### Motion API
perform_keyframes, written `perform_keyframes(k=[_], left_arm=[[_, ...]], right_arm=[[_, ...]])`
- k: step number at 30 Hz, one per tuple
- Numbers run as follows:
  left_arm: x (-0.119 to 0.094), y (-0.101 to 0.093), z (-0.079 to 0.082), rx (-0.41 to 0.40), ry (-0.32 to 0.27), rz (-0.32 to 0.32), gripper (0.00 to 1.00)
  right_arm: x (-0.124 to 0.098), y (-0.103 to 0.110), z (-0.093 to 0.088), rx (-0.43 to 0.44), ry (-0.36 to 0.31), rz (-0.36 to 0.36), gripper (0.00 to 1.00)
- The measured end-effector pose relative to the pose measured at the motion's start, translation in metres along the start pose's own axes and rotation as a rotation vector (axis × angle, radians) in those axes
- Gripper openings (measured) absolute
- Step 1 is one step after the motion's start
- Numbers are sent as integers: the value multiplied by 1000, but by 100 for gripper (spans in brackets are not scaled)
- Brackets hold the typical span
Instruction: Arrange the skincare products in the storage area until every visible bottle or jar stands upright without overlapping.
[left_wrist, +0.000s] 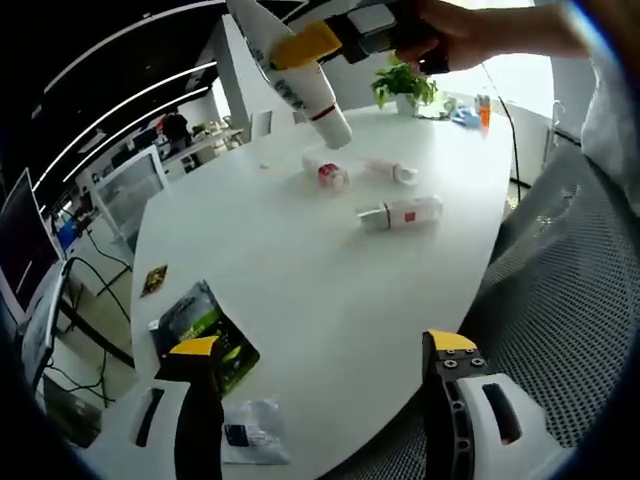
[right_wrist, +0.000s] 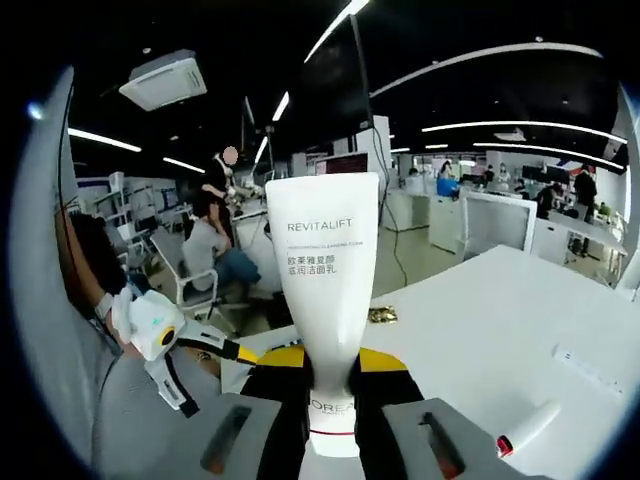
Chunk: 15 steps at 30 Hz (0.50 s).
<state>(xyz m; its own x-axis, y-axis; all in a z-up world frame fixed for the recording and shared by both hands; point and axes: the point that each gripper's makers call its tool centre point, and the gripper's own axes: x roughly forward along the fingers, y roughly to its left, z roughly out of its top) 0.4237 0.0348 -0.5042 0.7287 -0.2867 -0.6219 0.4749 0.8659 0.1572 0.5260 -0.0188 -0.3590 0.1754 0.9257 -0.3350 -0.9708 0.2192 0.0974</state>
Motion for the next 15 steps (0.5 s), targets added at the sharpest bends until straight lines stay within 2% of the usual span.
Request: perform_keyframes(k=[3,6,10,13,15], left_arm=[[0,1,4,-18,-5,-6,80],[-2,-4,10,-14,-28,-32,82],[-3,0,17,-54,-44,-36,82],[-3,4,34,-106,-89,-37,82],[-1,-1,48,-163,-127,-65,82]], right_arm=[[-3,4,-2,10,-11,-5,10],[-5,8,-4,64,-37,-13,10],[-8,16,-8,104,-56,-16,10],[-10,23,-8,134,-76,-17,10],[-10,25,-7,141,-81,-18,10]])
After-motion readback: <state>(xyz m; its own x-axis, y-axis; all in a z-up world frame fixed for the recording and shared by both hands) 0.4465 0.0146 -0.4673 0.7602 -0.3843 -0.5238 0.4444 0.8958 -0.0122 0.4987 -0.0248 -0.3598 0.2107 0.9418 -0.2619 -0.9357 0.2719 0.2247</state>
